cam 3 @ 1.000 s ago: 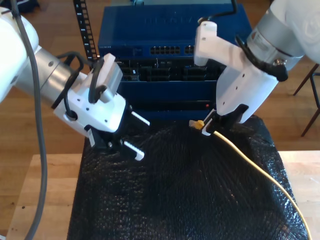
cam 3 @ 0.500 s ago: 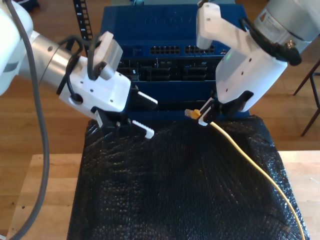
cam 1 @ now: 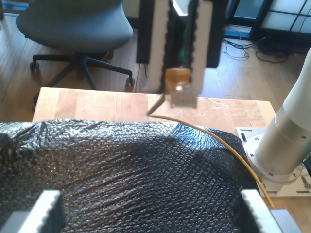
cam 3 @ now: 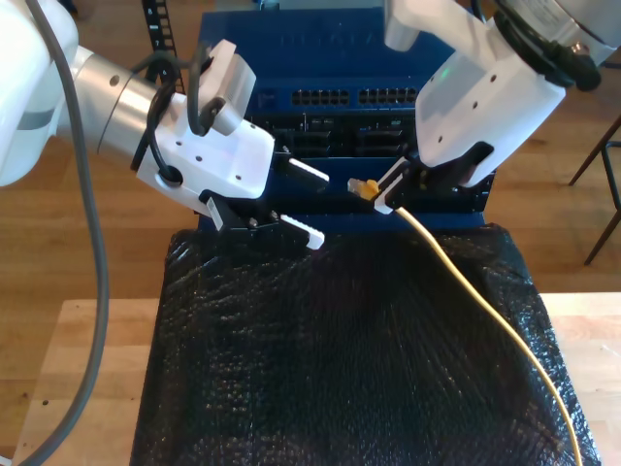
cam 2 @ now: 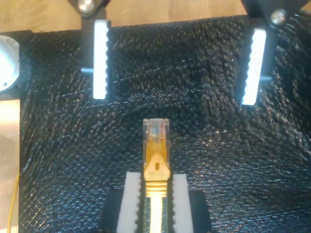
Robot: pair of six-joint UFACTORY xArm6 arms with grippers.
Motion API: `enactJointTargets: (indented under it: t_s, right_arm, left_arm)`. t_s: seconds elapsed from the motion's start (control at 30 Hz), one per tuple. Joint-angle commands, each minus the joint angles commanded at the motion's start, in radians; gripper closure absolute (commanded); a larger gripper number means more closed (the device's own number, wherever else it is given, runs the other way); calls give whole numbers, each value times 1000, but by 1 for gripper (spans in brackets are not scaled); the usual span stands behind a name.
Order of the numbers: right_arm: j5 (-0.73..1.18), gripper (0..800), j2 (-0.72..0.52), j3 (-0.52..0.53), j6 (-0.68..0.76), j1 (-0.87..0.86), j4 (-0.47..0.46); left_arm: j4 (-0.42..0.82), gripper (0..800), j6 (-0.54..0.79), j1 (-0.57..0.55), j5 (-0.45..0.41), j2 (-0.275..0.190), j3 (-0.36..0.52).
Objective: Grab the cable and plug it in
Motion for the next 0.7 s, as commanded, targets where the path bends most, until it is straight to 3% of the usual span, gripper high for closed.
enactJointTargets:
  t_s: [0.7]
  right_arm:
    - [-5, 793, 86, -51, 5, 3, 6]
  left_arm:
    - [-31, 1, 8, -2, 5, -9, 0]
